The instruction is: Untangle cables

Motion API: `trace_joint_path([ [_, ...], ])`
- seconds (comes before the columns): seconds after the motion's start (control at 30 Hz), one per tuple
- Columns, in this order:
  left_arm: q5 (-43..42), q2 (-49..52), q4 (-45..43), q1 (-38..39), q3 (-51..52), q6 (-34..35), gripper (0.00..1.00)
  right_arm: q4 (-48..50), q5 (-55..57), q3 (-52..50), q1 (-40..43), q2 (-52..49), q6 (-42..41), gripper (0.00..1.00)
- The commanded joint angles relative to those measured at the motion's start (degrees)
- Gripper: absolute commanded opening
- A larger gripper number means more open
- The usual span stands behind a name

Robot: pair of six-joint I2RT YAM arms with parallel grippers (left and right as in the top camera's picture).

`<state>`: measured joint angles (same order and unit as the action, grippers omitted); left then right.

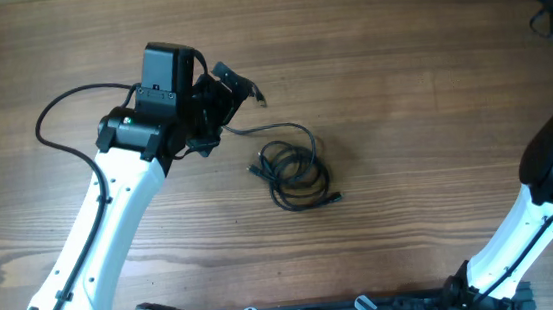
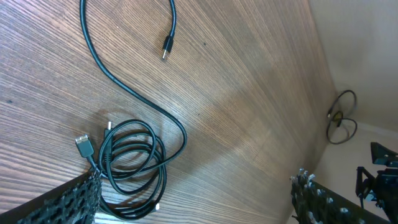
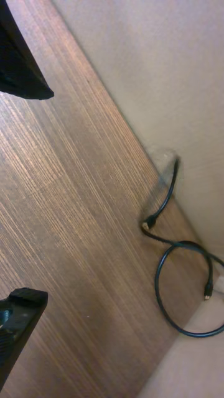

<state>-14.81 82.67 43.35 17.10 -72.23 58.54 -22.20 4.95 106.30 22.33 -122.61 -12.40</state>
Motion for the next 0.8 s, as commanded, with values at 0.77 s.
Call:
trace_joint_path([
  [0.77,4.9,0.3,3.0,-5.6,-0.1,-1.3,1.0,-12.6,7.1,-0.2,0.1,9.5,-1.1,1.0],
])
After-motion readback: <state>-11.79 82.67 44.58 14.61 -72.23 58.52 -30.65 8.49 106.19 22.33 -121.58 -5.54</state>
